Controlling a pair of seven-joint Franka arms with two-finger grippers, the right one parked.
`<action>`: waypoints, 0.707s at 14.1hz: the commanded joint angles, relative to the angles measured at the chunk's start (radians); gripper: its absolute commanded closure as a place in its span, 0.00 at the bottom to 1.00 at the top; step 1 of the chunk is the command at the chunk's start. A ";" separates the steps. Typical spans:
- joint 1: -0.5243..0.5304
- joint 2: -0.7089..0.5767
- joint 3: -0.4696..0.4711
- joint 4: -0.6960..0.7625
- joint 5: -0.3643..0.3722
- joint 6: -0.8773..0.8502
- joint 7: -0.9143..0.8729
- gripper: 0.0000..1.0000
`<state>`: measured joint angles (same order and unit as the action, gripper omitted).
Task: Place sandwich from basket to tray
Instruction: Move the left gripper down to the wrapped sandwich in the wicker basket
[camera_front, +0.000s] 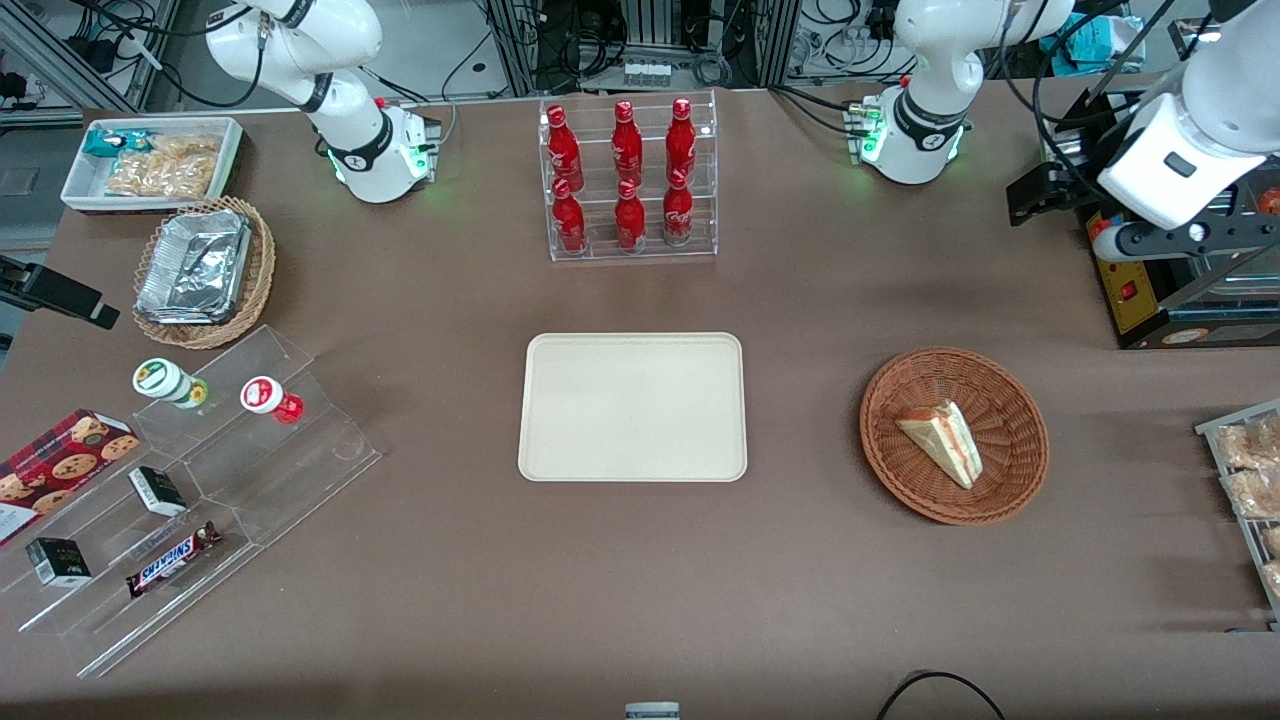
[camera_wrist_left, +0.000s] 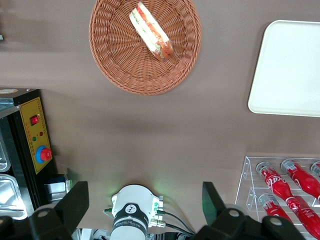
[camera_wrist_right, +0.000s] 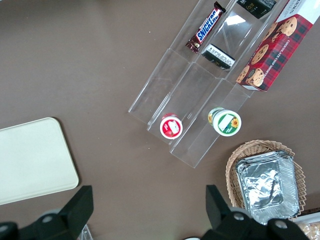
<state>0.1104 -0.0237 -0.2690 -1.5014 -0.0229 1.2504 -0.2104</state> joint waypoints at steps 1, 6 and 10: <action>-0.006 -0.032 0.002 -0.020 -0.017 0.011 0.015 0.00; -0.005 0.004 0.005 -0.207 -0.009 0.189 -0.001 0.00; -0.003 0.094 0.005 -0.463 -0.009 0.542 -0.199 0.00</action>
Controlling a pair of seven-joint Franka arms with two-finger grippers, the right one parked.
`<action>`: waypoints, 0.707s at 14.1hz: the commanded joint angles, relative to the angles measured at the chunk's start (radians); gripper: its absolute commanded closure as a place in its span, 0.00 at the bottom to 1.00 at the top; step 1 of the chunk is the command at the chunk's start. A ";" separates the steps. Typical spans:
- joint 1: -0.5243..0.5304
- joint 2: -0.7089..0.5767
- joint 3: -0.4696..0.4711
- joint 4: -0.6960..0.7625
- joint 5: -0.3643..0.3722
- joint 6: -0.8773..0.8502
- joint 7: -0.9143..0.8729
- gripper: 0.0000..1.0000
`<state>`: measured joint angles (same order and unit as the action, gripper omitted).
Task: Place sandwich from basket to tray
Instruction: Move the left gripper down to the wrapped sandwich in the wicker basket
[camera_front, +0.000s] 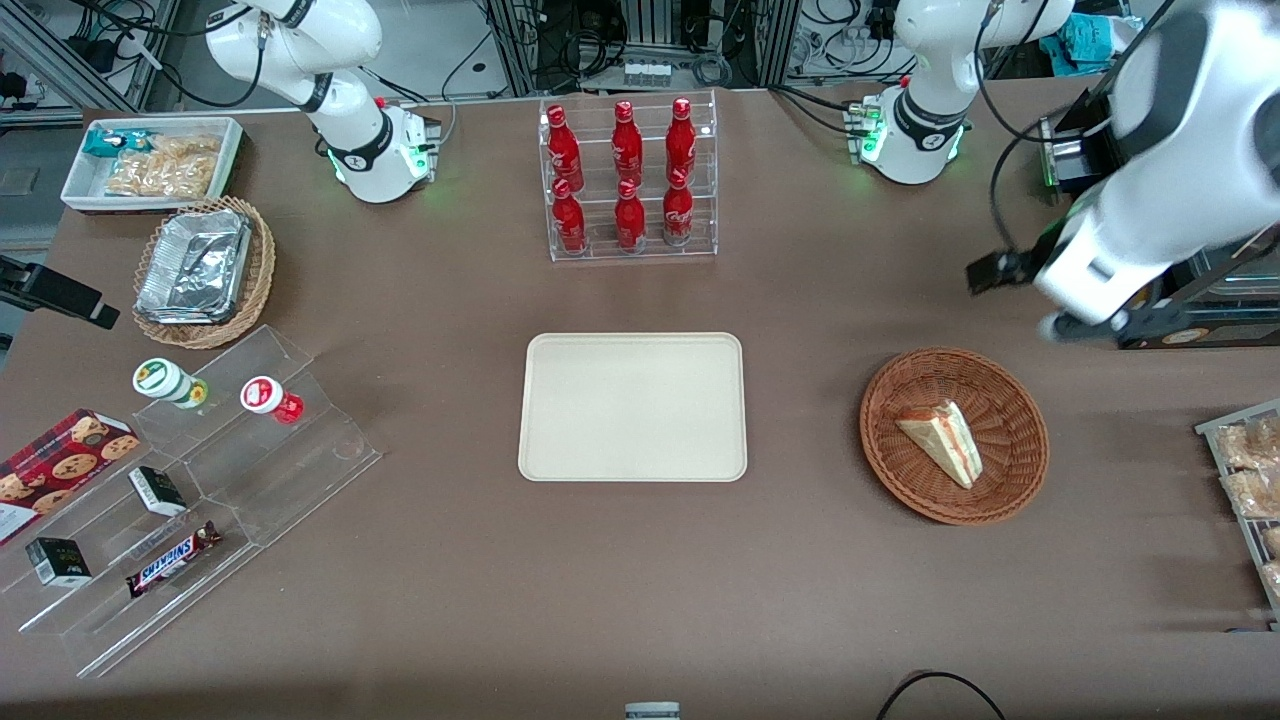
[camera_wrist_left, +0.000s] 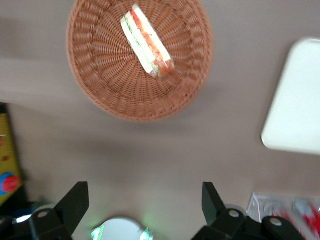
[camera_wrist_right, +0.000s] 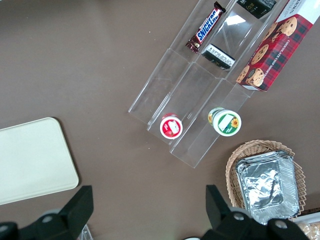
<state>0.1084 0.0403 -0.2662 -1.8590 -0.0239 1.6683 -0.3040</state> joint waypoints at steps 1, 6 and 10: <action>-0.003 0.070 0.002 -0.147 -0.007 0.198 -0.168 0.00; -0.001 0.191 0.004 -0.164 -0.008 0.405 -0.533 0.00; 0.005 0.263 0.004 -0.160 -0.007 0.508 -0.532 0.00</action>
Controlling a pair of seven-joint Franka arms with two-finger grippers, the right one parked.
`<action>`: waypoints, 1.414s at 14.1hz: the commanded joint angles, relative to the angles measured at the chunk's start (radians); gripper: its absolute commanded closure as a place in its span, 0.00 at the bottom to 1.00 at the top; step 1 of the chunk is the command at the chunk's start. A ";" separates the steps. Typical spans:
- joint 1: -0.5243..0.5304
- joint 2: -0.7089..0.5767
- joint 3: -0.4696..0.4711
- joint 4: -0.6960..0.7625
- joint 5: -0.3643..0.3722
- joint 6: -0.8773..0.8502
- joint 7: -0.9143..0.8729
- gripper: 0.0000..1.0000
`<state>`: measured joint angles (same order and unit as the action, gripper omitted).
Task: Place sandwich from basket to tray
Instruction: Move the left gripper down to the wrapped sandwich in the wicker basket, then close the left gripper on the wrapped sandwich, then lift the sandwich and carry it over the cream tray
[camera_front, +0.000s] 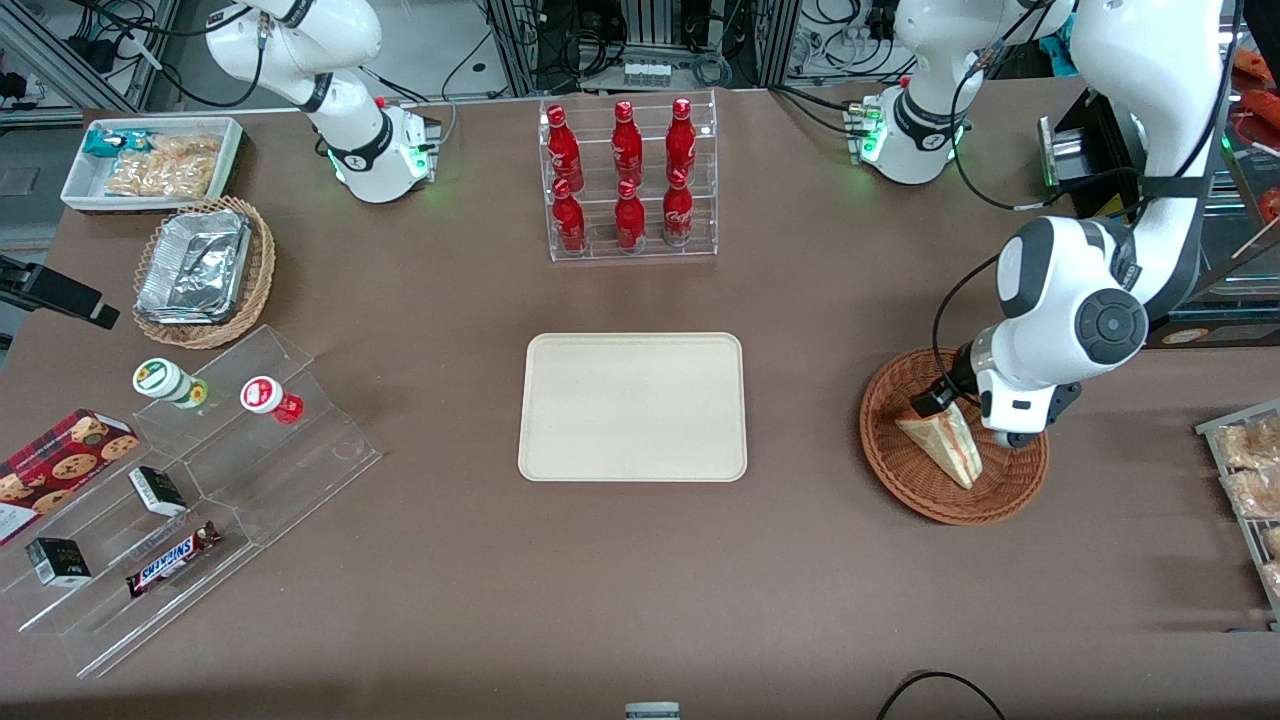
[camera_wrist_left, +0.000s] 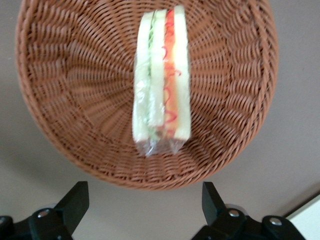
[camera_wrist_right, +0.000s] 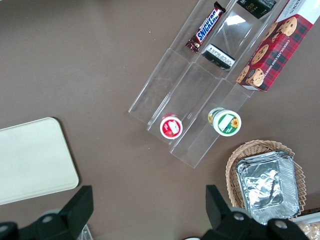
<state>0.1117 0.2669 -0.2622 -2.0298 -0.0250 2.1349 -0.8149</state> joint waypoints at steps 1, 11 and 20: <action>0.003 0.057 0.001 0.011 -0.004 0.058 -0.020 0.00; 0.028 0.169 0.014 0.063 0.077 0.188 -0.026 0.88; -0.338 0.147 -0.084 0.316 0.121 -0.115 0.028 0.88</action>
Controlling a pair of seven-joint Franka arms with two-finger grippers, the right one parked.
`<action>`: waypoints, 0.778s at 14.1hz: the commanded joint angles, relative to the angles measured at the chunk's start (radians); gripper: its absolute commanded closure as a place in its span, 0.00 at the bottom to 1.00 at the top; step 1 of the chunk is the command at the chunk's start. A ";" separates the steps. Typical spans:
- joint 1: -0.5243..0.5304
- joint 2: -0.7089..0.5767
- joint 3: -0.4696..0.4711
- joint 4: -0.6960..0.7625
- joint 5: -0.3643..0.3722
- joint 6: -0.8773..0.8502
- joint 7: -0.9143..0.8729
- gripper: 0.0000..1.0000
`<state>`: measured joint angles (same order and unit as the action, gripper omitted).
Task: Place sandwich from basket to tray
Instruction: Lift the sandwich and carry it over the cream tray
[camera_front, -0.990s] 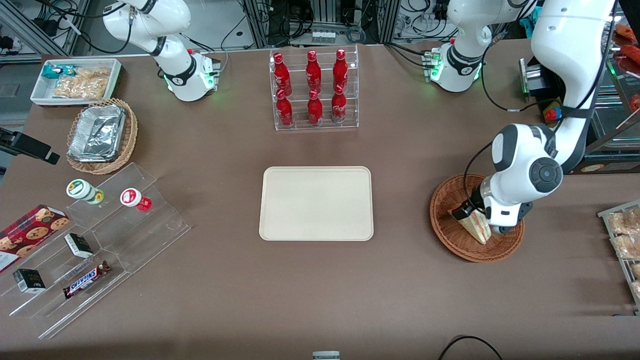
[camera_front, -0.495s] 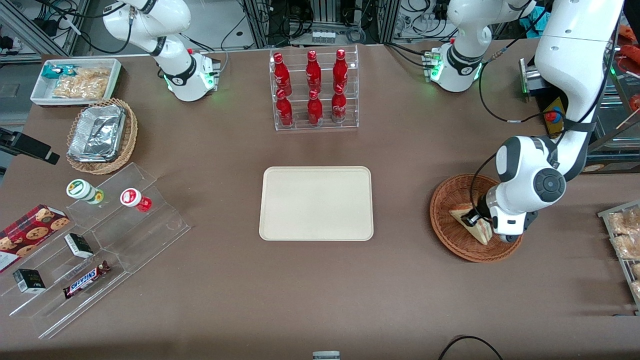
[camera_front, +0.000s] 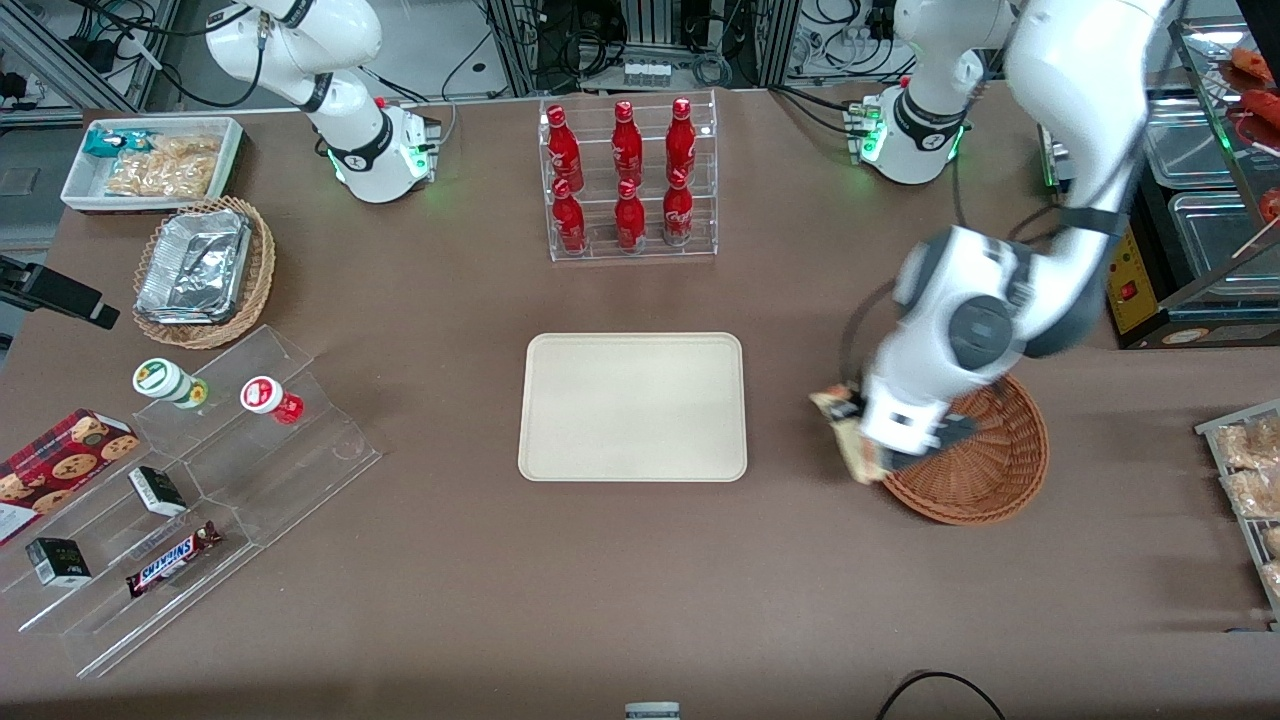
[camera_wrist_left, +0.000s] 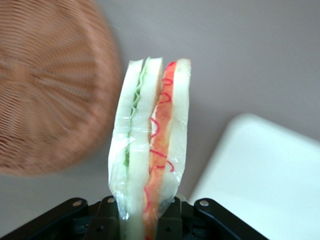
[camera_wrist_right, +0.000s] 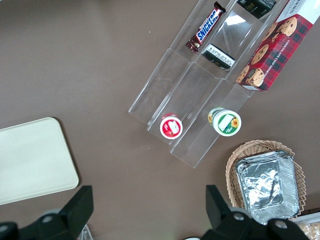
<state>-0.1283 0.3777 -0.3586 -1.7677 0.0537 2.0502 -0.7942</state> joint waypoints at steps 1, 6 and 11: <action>-0.153 0.062 0.010 0.074 0.061 -0.030 0.000 0.88; -0.399 0.310 0.016 0.278 0.071 -0.025 -0.108 0.87; -0.484 0.433 0.018 0.410 0.127 -0.024 -0.146 0.71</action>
<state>-0.5833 0.7666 -0.3513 -1.4512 0.1593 2.0488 -0.9217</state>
